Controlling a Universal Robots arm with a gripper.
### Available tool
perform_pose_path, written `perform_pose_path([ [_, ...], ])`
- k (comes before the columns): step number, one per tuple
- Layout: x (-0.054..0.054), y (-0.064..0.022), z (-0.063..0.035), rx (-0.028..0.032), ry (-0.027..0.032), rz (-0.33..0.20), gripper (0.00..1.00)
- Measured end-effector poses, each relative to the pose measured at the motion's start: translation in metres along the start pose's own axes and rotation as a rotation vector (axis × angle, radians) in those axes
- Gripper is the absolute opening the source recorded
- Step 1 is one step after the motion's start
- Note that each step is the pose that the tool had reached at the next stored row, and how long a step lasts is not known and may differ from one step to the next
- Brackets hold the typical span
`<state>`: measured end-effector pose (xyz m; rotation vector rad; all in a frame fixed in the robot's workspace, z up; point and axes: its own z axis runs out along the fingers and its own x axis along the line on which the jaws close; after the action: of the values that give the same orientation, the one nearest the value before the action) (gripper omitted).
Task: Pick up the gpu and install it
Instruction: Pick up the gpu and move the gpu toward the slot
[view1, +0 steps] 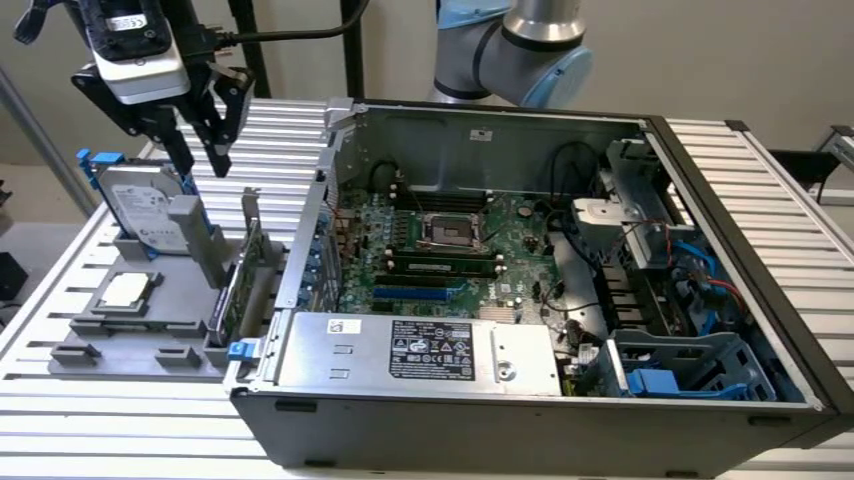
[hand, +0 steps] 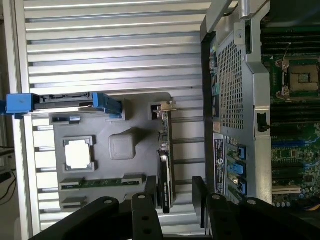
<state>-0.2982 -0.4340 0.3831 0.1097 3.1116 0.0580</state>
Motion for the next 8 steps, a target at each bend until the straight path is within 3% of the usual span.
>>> perform_pose_path([
  [4, 0.0004, 0.0, 0.0, 0.0004, 0.0003, 0.0, 0.42],
  [8, 0.0006, -0.0001, 0.0009, 0.0024, 0.0048, 0.0, 0.44],
])
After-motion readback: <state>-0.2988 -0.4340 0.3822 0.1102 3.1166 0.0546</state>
